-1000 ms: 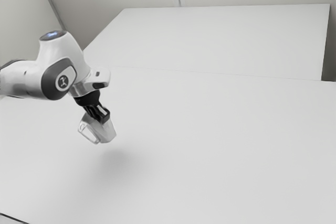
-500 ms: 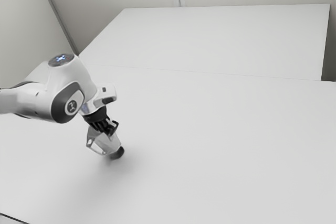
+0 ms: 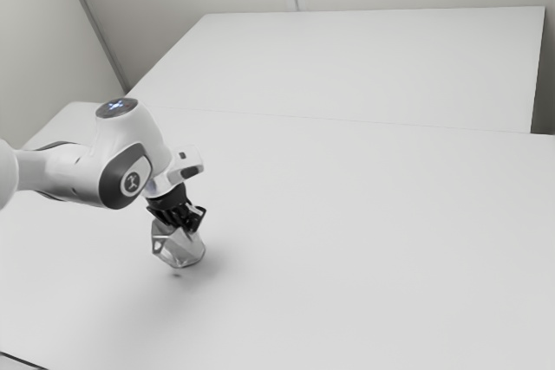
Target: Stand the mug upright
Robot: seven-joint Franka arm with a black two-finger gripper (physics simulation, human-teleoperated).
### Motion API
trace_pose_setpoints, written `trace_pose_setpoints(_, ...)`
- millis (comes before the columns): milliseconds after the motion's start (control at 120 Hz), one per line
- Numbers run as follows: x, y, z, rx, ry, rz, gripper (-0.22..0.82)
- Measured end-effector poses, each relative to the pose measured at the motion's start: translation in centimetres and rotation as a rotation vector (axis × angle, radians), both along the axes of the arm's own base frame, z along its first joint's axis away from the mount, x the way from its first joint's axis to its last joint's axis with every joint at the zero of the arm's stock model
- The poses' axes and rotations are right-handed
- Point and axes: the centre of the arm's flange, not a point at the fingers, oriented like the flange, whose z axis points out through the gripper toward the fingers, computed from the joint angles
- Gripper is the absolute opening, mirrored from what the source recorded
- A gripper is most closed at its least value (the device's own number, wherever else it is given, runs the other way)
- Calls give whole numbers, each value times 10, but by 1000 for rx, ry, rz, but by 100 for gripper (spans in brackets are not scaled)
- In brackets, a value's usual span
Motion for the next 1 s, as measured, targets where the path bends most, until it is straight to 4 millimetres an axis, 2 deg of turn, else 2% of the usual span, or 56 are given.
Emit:
trace_pose_setpoints(292,2,-14,16,-14,-36,-3,34)
trace_pose_setpoints(417,19,-17,50,-16,-66,-3,46)
trace_pose_setpoints(608,42,-19,114,-21,-53,0,54)
trace_pose_setpoints(817,63,-41,155,-22,16,-34,58)
trace_pose_setpoints(1000,80,-45,190,-24,47,-42,60)
